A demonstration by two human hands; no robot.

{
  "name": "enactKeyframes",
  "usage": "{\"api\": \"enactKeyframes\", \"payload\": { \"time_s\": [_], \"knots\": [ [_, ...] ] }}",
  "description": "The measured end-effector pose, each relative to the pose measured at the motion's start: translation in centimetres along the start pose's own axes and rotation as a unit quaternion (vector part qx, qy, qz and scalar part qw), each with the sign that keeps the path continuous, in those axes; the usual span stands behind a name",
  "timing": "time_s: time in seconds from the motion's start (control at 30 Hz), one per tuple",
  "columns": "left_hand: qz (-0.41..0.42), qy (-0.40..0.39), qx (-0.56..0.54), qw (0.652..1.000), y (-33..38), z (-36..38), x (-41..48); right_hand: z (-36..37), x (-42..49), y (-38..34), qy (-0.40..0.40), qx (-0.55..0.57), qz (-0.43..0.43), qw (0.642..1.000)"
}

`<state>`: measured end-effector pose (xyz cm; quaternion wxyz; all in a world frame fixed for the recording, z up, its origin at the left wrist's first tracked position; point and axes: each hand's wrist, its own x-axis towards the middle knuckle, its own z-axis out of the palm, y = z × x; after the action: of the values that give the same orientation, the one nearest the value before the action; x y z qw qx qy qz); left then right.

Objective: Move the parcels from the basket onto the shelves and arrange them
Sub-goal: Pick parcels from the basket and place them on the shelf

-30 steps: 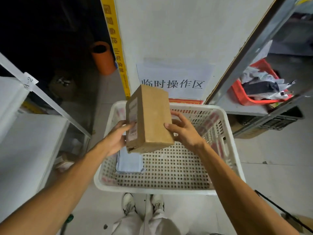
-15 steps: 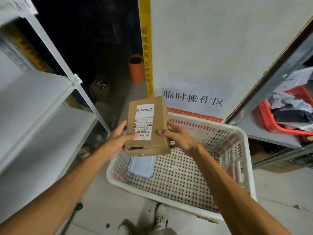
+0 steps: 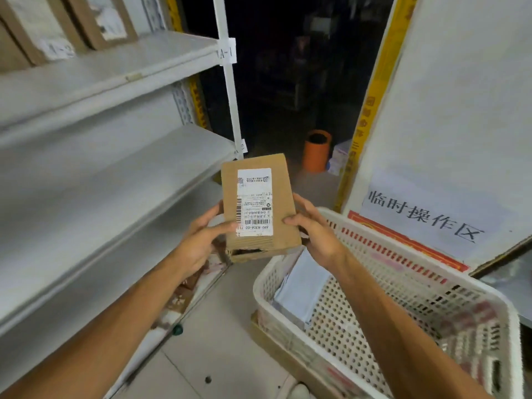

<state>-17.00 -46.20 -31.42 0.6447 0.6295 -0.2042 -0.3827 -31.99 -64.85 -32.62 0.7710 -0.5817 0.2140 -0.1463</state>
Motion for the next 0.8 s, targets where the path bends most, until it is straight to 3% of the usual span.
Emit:
{"api": "enactKeyframes", "payload": {
  "time_s": [0.23, 0.47, 0.8],
  "knots": [
    [0.09, 0.043, -0.019, 0.995, 3.1, -8.0, -8.4, 11.2, -2.0, -1.0, -0.066, 0.003, -0.035, 0.997],
    [0.161, 0.106, 0.07, 0.979, 7.9, -14.8, -17.1, 20.6, -3.2, -3.1, -0.163, -0.001, -0.086, 0.983],
    [0.267, 0.212, 0.126, 0.932, 13.7, -18.5, -27.0, 31.9, -3.3, -8.5, -0.289, 0.003, -0.148, 0.946]
  ]
}}
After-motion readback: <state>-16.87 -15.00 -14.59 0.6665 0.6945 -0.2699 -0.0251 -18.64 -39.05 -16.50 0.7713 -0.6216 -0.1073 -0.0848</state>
